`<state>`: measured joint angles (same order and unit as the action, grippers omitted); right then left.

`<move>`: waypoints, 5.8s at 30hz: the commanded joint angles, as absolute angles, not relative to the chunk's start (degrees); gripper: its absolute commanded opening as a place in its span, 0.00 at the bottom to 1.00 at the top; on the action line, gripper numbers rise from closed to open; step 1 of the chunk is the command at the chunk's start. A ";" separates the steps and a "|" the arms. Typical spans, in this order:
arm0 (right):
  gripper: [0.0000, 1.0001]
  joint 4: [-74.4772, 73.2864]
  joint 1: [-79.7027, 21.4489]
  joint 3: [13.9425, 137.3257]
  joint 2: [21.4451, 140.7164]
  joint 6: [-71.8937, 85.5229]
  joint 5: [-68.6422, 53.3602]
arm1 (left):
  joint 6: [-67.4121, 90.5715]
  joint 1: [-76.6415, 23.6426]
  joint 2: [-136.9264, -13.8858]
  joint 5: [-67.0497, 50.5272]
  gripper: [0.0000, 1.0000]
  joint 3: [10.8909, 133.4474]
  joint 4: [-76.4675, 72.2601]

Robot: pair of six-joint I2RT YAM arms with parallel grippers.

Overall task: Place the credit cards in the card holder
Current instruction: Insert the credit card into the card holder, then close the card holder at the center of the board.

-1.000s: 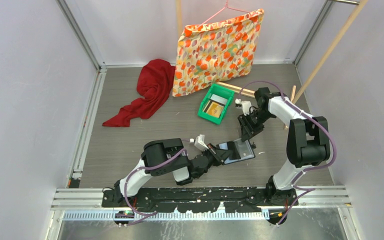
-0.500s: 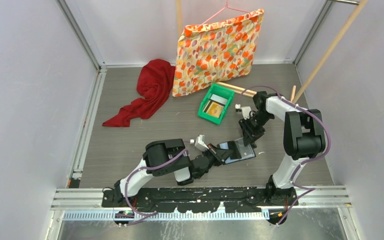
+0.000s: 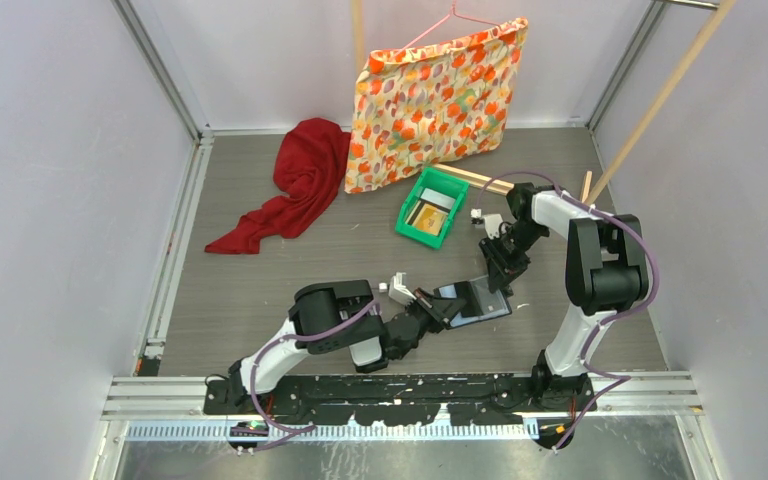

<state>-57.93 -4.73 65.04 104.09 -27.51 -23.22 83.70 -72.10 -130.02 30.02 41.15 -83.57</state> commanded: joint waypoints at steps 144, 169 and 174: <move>0.38 -54.63 -5.83 63.43 105.17 -26.73 -16.97 | 69.89 -63.08 -98.94 3.70 0.84 36.43 -34.42; 0.36 -56.40 -4.56 64.55 108.25 -27.06 -18.70 | 67.28 -62.21 -107.20 0.30 0.69 35.42 -62.62; 0.36 -56.65 -4.53 64.69 107.14 -27.54 -20.35 | 68.22 -62.21 -105.41 1.32 0.65 38.05 -52.02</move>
<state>-59.33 -4.73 65.45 106.54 -25.32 -24.47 68.99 -62.33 -107.50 1.32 34.83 -54.92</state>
